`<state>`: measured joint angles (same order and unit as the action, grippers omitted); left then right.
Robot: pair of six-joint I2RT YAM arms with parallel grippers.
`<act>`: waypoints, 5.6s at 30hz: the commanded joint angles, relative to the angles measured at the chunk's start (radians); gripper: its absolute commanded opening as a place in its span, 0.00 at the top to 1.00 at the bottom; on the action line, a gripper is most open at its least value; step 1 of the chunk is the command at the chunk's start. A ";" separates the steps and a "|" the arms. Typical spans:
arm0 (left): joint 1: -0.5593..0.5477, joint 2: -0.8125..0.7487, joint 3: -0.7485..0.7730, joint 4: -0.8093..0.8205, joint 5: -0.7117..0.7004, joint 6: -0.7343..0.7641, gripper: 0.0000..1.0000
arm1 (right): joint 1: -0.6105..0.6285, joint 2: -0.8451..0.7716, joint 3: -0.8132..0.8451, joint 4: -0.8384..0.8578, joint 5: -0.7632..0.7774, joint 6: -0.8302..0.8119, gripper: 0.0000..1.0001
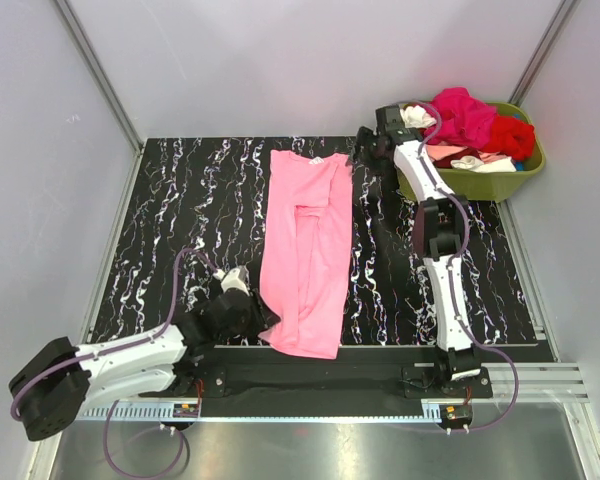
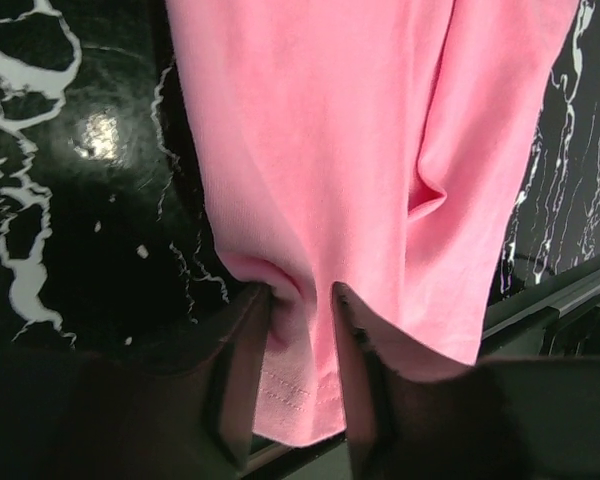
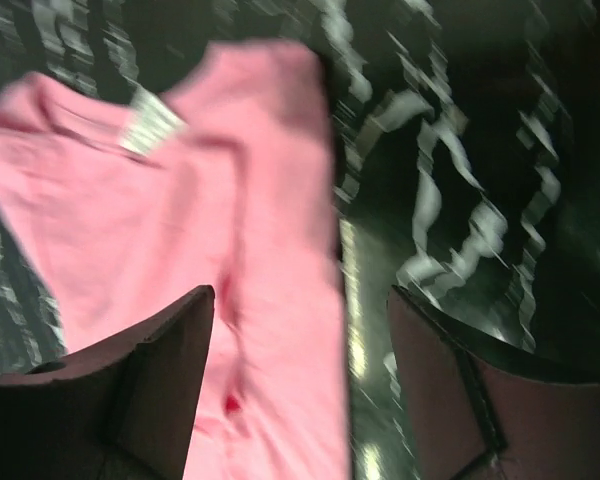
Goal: Fold and stack the t-shirts
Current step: Fold the tshirt
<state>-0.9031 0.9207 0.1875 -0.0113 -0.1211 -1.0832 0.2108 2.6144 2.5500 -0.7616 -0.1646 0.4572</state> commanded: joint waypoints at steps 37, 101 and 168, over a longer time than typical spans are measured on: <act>-0.017 -0.249 0.015 -0.440 -0.008 -0.155 0.72 | 0.731 -1.168 -1.780 0.235 -0.049 0.534 0.50; -0.490 -0.019 0.173 -0.372 -0.138 -0.474 1.00 | 0.842 -1.524 -1.966 -0.021 0.111 0.664 1.00; 0.608 1.113 1.546 -0.711 0.412 0.425 0.54 | 0.039 -0.343 -0.368 -0.344 0.037 -0.041 0.43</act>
<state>-0.3531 1.9831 1.5280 -0.6388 0.2024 -0.6952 0.2935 2.2177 1.9610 -0.9810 -0.1043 0.4656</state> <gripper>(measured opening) 0.438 0.530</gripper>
